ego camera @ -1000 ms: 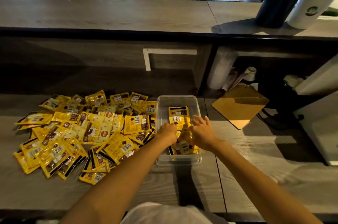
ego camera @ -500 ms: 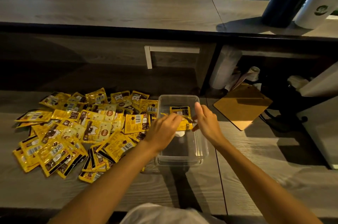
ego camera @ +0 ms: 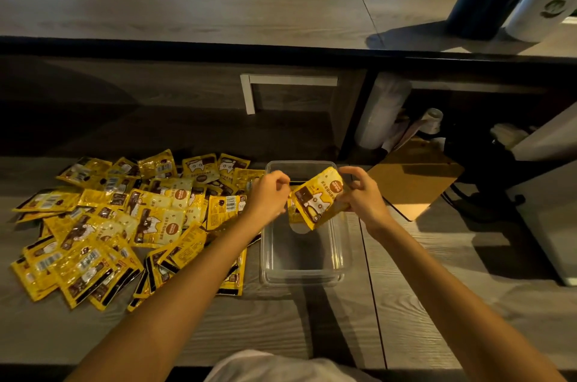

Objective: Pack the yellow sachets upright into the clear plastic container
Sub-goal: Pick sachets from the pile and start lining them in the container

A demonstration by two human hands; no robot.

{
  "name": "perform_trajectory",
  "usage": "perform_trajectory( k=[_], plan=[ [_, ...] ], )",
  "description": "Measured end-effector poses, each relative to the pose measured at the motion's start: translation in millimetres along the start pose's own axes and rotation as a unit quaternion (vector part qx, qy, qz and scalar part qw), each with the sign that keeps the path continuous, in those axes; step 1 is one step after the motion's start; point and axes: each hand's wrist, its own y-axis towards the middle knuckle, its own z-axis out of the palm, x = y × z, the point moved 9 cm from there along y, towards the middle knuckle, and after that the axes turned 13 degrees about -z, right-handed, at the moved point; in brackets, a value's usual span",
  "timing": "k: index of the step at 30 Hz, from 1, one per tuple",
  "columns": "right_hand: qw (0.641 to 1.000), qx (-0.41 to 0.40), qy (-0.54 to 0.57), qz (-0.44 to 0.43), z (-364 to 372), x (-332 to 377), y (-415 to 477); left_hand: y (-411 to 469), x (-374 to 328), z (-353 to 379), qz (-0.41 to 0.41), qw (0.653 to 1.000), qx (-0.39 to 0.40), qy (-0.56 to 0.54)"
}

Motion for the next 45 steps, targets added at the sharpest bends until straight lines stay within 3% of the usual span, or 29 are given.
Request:
perform_trajectory(
  k=[2, 6, 10, 13, 17, 19, 23, 25, 29, 33, 38, 45],
  plan=[
    [0.997, -0.023, -0.068, -0.011, -6, 0, 4, 17, 11, 19, -0.075, 0.995, 0.031, 0.055],
    [0.977, -0.067, -0.191, -0.071, -18, 11, 6, 27, 14, 56, -0.087, 0.981, 0.061, 0.165],
    [0.967, -0.095, -0.218, -0.09, -23, 16, 5, 20, 18, 107, 0.002, 0.933, 0.152, 0.325],
    [0.97, -0.098, -0.209, -0.078, -23, 15, 6, 17, 13, 114, 0.101, 0.869, 0.098, 0.474],
    [0.972, -0.103, -0.197, -0.076, -24, 18, 6, 5, -3, 115, 0.202, 0.818, 0.093, 0.531],
    [0.971, -0.109, -0.197, -0.081, -27, 21, 5, 6, -3, 106, 0.172, 0.846, 0.117, 0.491],
    [0.969, -0.11, -0.196, -0.101, -31, 28, 5, 22, -12, 61, 0.039, 0.956, 0.106, 0.271],
    [0.97, -0.103, -0.192, -0.111, -30, 32, 6, 25, -21, 33, 0.015, 0.977, 0.093, 0.191],
    [0.965, -0.058, -0.211, -0.142, -22, 39, 2, 3, -28, 11, 0.065, 0.965, 0.155, 0.202],
    [0.949, 0.082, -0.255, -0.168, 6, 32, -14, -32, -15, 21, 0.11, 0.94, 0.205, 0.249],
    [0.885, 0.265, -0.326, -0.201, 37, 9, -55, -67, 11, 43, 0.129, 0.92, 0.249, 0.274],
    [0.86, 0.307, -0.35, -0.211, 40, -1, -80, -93, 25, 50, 0.143, 0.901, 0.262, 0.315]
  ],
)
